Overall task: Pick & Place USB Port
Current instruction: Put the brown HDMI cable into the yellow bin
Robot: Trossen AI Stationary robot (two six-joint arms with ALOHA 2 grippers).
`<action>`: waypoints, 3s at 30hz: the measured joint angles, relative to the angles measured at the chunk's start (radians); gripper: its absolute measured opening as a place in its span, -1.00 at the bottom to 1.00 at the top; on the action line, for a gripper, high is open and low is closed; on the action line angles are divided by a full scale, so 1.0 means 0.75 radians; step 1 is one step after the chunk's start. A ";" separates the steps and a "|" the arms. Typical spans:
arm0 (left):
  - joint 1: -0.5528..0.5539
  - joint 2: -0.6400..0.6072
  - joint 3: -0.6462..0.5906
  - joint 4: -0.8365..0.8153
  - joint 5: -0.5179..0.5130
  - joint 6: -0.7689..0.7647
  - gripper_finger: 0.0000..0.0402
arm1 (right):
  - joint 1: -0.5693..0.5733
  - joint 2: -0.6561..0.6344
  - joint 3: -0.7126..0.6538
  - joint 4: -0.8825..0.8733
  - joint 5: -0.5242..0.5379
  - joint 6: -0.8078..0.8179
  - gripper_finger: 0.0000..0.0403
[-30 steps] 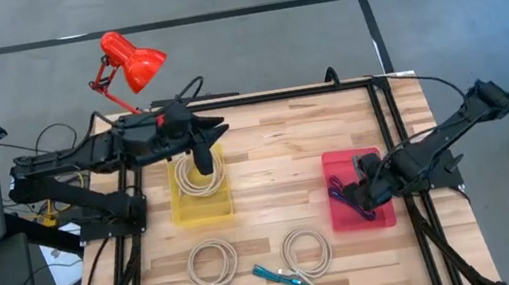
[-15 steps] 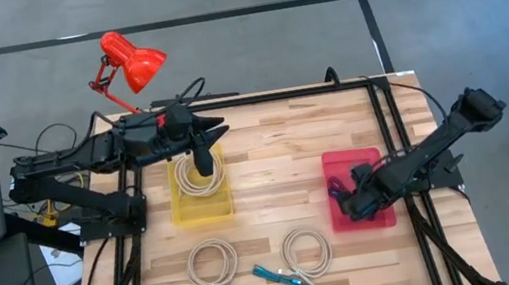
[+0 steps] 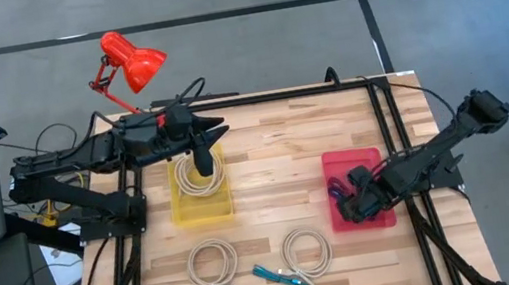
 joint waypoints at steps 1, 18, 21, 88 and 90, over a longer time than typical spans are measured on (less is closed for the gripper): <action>0.000 0.000 0.000 0.000 0.000 0.000 -0.47 | 0.000 -0.014 0.018 -0.006 0.008 -0.027 0.02; 0.000 0.001 0.000 -0.002 0.000 -0.016 -0.47 | -0.013 0.007 0.493 0.038 0.063 -0.687 -0.28; 0.000 0.001 0.000 -0.003 0.000 -0.016 -0.47 | -0.034 0.082 0.544 0.037 0.062 -0.792 -0.25; 0.000 0.001 0.001 -0.057 0.001 -0.016 -0.47 | -0.141 0.897 0.636 0.318 -0.085 -1.200 -0.91; 0.000 0.001 0.001 -0.057 0.001 -0.016 -0.47 | -0.141 0.898 0.636 0.323 -0.086 -1.208 -0.90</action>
